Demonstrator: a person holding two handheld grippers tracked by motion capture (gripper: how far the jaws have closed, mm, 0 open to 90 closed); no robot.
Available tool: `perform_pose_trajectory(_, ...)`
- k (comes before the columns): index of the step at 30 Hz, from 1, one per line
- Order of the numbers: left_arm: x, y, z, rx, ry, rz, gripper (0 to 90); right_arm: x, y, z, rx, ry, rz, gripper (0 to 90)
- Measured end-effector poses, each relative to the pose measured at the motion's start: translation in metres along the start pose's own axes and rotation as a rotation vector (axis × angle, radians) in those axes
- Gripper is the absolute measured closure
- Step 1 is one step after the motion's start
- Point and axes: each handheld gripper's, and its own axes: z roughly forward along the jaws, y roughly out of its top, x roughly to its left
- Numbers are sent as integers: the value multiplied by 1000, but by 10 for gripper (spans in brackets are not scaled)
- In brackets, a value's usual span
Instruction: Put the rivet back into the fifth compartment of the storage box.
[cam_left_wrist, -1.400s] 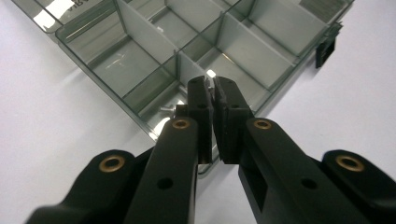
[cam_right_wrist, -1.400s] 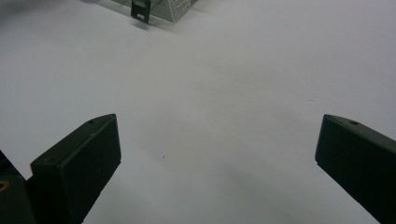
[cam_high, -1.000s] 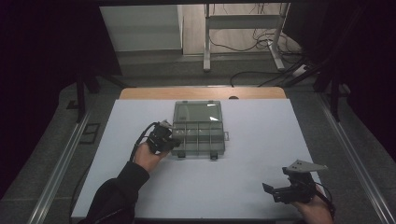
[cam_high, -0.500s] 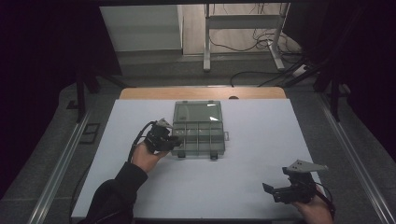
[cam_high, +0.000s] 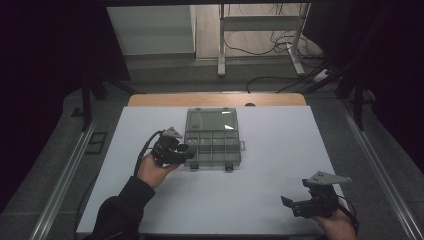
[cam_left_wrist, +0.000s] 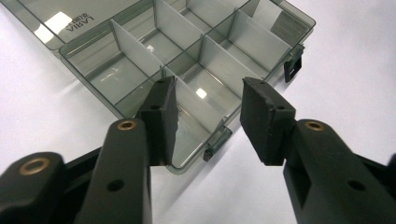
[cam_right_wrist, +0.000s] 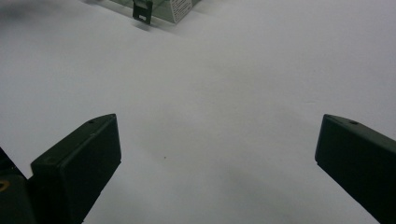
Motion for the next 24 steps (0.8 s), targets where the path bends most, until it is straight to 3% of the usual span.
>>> perform_pose_trajectory(11,-3,-4,-10,-20,7,3,466,0,0,0,-1,0,0,1)
perform_pose_trajectory(16,-4,-8,-18,-36,-15,-20,431,0,0,0,-2,0,1,1)
perform_pose_trajectory(24,-8,-15,-28,-45,-31,-21,337,0,0,-1,-5,2,0,0)
